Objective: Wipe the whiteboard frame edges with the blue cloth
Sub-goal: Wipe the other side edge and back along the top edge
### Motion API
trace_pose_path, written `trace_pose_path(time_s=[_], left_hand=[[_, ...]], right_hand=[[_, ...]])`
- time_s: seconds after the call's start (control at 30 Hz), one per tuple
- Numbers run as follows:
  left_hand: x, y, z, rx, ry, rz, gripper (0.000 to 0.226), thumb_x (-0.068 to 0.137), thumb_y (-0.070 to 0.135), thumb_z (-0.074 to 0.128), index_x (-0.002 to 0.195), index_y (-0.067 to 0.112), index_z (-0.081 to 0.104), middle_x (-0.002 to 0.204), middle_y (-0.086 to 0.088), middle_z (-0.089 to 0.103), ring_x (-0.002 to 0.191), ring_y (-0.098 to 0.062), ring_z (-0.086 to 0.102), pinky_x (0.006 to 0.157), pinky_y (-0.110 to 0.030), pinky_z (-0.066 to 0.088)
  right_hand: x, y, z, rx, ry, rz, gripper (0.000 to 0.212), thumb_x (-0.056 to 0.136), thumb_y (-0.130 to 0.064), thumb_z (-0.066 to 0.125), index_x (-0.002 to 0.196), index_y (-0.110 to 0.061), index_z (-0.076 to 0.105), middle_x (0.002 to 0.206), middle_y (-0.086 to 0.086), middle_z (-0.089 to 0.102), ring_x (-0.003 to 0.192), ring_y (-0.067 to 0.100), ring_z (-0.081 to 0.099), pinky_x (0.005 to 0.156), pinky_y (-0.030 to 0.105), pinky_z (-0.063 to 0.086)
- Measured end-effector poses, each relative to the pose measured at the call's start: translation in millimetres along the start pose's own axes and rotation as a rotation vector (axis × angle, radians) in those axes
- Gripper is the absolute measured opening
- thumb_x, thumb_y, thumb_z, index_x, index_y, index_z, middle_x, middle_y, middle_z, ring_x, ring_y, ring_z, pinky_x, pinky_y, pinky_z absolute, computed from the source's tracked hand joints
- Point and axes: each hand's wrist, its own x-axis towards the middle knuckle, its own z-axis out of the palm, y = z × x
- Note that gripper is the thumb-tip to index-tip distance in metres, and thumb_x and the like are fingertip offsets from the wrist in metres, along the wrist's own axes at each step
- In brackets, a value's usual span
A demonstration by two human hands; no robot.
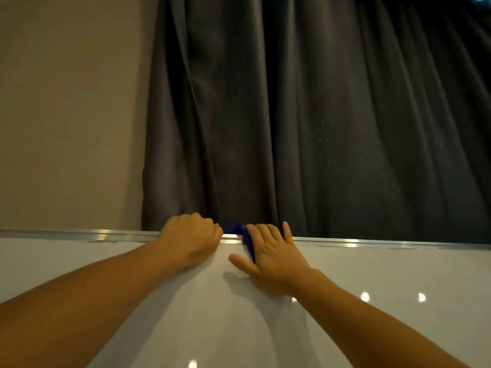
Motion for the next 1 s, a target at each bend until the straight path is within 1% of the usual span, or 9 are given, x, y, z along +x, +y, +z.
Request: trace_pose_path(time_s=[0.13,0.23,0.33,0.47,0.57,0.7,0.77,0.87,1.0], left_hand=[[5,9,9,-0.027,0.044,-0.105,0.039,0.097,0.041,0.026,0.076,0.023,0.054,0.09,-0.005,0.067,0.079,-0.024,0.061,0.069,-0.035,0.04],[16,35,8,0.044,0.042,-0.08,0.034,0.097,0.038,0.028,0.081,0.022,0.054,0.088,-0.004,0.065,0.073,-0.021,0.058,0.065,-0.034,0.04],[43,107,6,0.016,0.022,-0.057,0.037,0.096,0.035,0.026,0.084,0.021,0.058,0.089,-0.006,0.065,0.075,-0.024,0.059,0.066,-0.036,0.044],[83,201,-3,-0.051,-0.012,-0.096,0.041,0.094,0.037,0.028,0.097,0.019,0.065,0.105,-0.01,0.067,0.094,-0.034,0.062,0.069,-0.037,0.037],[90,206,3,-0.02,-0.019,-0.058,0.043,0.095,0.039,0.022,0.094,0.02,0.061,0.104,-0.008,0.066,0.091,-0.03,0.06,0.069,-0.037,0.038],[82,210,5,-0.11,0.02,-0.087,0.056,0.096,0.054,0.021,0.076,0.022,0.063,0.073,0.001,0.062,0.065,-0.015,0.057,0.065,-0.034,0.044],[89,223,3,-0.126,0.011,-0.07,0.059,0.095,0.057,0.019,0.075,0.023,0.063,0.072,0.001,0.062,0.065,-0.016,0.057,0.067,-0.035,0.046],[104,252,7,-0.16,0.001,-0.048,0.059,0.094,0.061,0.018,0.065,0.025,0.054,0.065,0.003,0.057,0.061,-0.013,0.054,0.064,-0.034,0.045],[108,263,9,-0.149,-0.124,-0.075,0.057,0.093,0.064,0.017,0.063,0.026,0.046,0.064,0.003,0.052,0.06,-0.012,0.049,0.066,-0.034,0.04]], right_hand=[[-39,124,-4,-0.032,-0.016,0.142,0.105,0.072,-0.09,-0.006,0.152,-0.026,0.015,0.156,-0.004,0.029,0.145,0.02,0.021,0.118,0.051,-0.009],[-55,179,-9,-0.039,-0.082,0.241,0.112,0.066,-0.089,-0.009,0.154,-0.023,0.013,0.157,-0.003,0.027,0.146,0.022,0.018,0.119,0.054,-0.008],[-50,167,-7,-0.028,-0.037,0.122,0.118,0.063,-0.093,-0.01,0.155,-0.022,0.012,0.155,0.001,0.029,0.144,0.026,0.019,0.116,0.055,-0.01],[-48,160,-5,0.046,0.044,-0.06,0.1,0.073,-0.091,-0.001,0.149,-0.029,0.021,0.143,-0.004,0.039,0.136,0.022,0.029,0.116,0.055,-0.009],[-65,227,-13,-0.027,0.028,-0.024,0.104,0.071,-0.09,-0.005,0.149,-0.027,0.021,0.146,-0.004,0.037,0.138,0.021,0.029,0.118,0.057,-0.006],[-89,303,-15,-0.087,-0.08,0.152,0.116,0.06,-0.093,-0.013,0.154,-0.027,0.004,0.16,-0.003,0.02,0.148,0.024,0.011,0.116,0.057,-0.011],[-83,293,-10,-0.054,-0.087,0.173,0.12,0.055,-0.096,-0.016,0.154,-0.028,-0.007,0.164,-0.002,0.009,0.15,0.026,-0.002,0.113,0.053,-0.018],[-73,265,3,0.031,-0.093,0.112,0.112,0.06,-0.098,-0.009,0.149,-0.033,-0.02,0.165,-0.004,-0.006,0.148,0.022,-0.02,0.107,0.047,-0.027],[-71,287,-2,-0.042,-0.152,0.119,0.109,0.063,-0.095,-0.007,0.151,-0.032,-0.017,0.165,-0.006,-0.006,0.149,0.02,-0.015,0.111,0.052,-0.022]])
